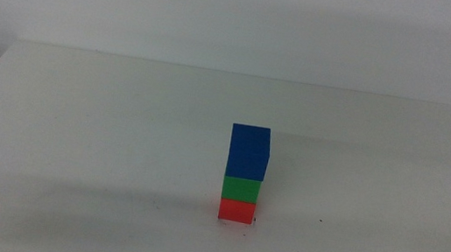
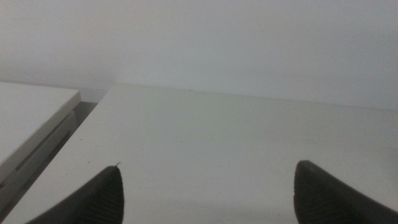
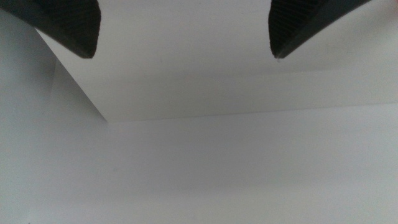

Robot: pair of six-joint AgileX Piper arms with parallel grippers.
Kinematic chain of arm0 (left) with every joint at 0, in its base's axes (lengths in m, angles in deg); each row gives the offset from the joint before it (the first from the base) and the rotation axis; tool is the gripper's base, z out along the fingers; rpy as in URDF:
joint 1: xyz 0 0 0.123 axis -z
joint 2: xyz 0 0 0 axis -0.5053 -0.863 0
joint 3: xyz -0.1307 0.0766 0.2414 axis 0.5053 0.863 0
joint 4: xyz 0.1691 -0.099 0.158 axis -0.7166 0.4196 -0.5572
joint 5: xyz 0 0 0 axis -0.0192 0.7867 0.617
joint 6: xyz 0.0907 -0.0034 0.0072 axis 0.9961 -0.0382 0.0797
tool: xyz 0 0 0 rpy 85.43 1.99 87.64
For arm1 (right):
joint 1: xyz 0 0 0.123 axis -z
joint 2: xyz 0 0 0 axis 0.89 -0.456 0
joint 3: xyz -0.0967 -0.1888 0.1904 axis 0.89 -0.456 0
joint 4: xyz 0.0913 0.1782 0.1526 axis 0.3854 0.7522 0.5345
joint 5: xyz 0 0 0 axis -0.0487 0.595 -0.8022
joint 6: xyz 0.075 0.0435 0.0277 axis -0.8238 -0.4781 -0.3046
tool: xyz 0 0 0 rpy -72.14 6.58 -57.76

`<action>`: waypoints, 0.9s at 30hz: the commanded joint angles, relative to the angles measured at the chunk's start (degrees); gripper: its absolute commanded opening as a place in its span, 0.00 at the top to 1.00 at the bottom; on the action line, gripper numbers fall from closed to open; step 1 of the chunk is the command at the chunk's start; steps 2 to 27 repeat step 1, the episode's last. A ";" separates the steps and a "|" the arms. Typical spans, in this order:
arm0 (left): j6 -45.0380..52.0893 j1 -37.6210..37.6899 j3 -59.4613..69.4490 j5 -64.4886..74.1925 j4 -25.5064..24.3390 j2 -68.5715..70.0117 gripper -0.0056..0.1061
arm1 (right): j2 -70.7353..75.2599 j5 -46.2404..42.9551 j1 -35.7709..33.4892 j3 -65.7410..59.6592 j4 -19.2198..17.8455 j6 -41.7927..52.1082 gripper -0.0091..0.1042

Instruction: Stack red cubes first, then green, then blue cubes in a specific spot.

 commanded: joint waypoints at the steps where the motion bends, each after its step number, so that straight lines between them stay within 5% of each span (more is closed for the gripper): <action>1: -0.07 -0.09 0.03 -0.72 0.12 0.18 0.11 | 0.25 -0.37 0.47 -0.17 -0.65 0.55 0.10; 27: -0.07 -0.09 0.03 -0.72 0.12 0.18 0.11 | 0.25 -0.37 0.47 -0.17 -0.65 0.55 0.10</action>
